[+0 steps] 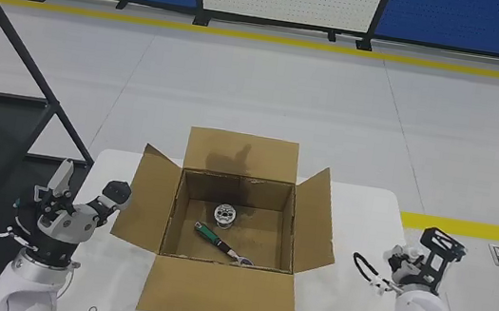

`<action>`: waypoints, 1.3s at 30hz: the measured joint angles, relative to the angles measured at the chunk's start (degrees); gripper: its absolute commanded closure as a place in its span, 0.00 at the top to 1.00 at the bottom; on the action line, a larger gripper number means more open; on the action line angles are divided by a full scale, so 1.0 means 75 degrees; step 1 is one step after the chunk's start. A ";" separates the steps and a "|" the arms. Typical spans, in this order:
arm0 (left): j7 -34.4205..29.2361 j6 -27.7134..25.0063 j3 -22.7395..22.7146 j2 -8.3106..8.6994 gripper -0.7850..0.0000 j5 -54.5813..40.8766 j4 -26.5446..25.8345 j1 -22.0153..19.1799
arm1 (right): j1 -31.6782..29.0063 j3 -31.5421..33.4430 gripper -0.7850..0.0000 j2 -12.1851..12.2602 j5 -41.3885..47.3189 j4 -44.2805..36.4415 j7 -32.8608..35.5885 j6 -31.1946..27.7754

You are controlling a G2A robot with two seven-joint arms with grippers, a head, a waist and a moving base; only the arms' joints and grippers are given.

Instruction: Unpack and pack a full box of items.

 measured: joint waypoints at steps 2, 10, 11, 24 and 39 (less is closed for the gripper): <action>0.0000 0.0000 0.0000 0.0000 1.00 0.0000 0.0000 0.0000 | 0.0061 0.0053 0.00 0.0024 -0.0148 0.0310 -0.0078 -0.0140; 0.0000 0.0000 0.0000 0.0000 1.00 0.0000 0.0000 0.0000 | 0.0276 -0.0295 0.00 0.0003 -0.0365 0.1218 -0.0655 -0.0128; 0.0000 0.0000 0.0000 0.0000 1.00 0.0000 0.0000 0.0000 | 0.0334 -0.0334 0.00 0.0001 -0.0432 0.1367 -0.0683 -0.0083; 0.0000 0.0000 0.0000 0.0000 1.00 0.0000 0.0000 0.0000 | 0.1075 -0.0552 0.35 -0.0006 -0.0867 0.2509 -0.0204 0.0168; 0.0000 0.0000 0.0000 0.0000 1.00 0.0000 0.0000 0.0000 | 0.0973 -0.0492 1.00 -0.0027 -0.0701 0.1904 -0.0165 0.0353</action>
